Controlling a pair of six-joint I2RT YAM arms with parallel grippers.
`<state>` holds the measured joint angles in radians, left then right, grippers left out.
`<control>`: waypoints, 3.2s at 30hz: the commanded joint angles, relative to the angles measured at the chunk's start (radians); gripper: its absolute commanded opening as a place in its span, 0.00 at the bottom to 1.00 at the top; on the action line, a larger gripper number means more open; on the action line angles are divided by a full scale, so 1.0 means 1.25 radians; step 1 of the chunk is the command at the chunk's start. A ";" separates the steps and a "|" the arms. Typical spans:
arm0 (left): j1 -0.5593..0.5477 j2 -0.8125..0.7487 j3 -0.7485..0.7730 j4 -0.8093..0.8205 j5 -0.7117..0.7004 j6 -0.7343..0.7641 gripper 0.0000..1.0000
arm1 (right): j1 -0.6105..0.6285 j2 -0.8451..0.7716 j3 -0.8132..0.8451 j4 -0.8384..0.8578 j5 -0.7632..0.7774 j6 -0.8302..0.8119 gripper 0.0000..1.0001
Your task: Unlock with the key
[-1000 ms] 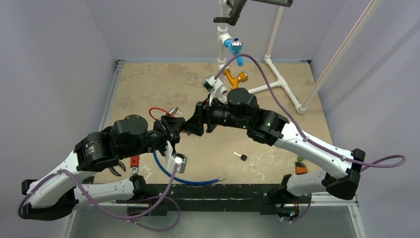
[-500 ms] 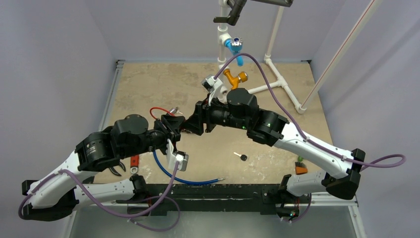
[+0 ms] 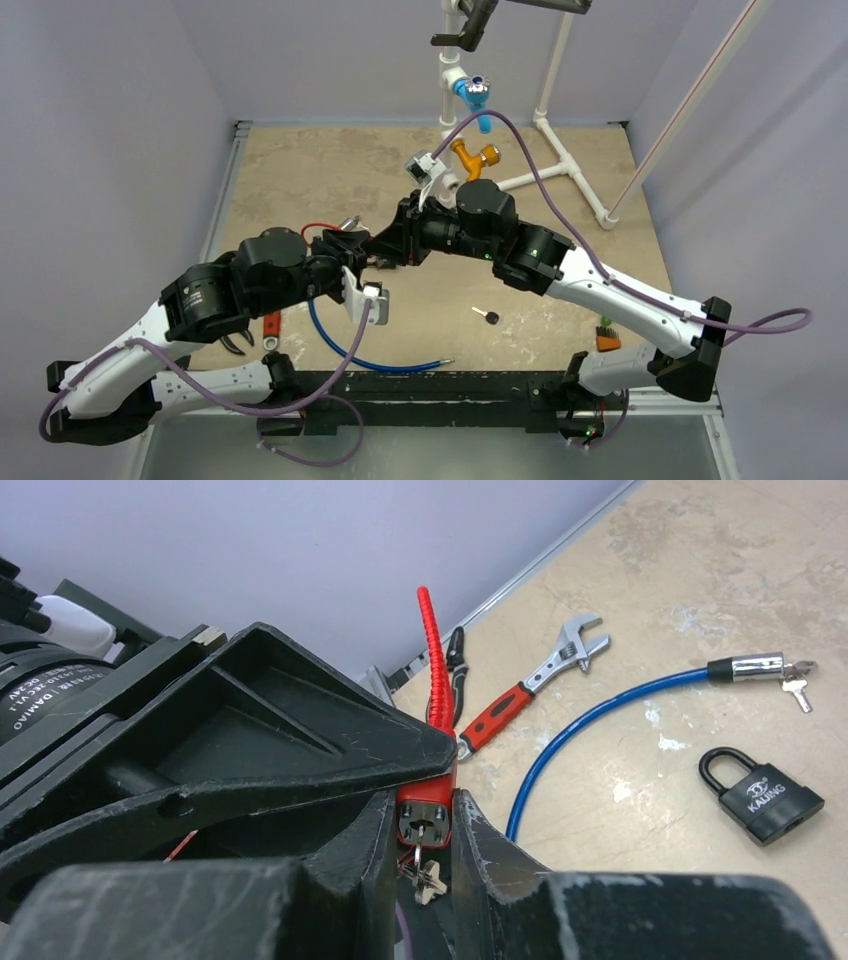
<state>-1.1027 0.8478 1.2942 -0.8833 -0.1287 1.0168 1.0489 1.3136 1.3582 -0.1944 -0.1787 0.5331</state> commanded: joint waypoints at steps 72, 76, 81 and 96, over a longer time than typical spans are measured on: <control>0.346 0.060 0.048 0.006 0.633 -0.743 0.00 | 0.099 -0.170 -0.011 -0.140 0.415 -0.173 0.00; 0.345 0.059 0.045 0.009 0.626 -0.746 0.00 | 0.171 -0.132 0.011 -0.128 0.532 -0.212 0.00; 0.346 0.059 0.043 0.011 0.622 -0.752 0.00 | 0.245 -0.086 0.040 -0.123 0.665 -0.263 0.00; 0.344 0.066 0.052 0.010 0.640 -0.764 0.00 | 0.399 0.060 0.100 -0.090 0.946 -0.413 0.00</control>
<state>-0.6689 0.9352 1.3434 -0.9398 0.6472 0.0883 1.5127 1.3571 1.4319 -0.3725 0.9241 0.0669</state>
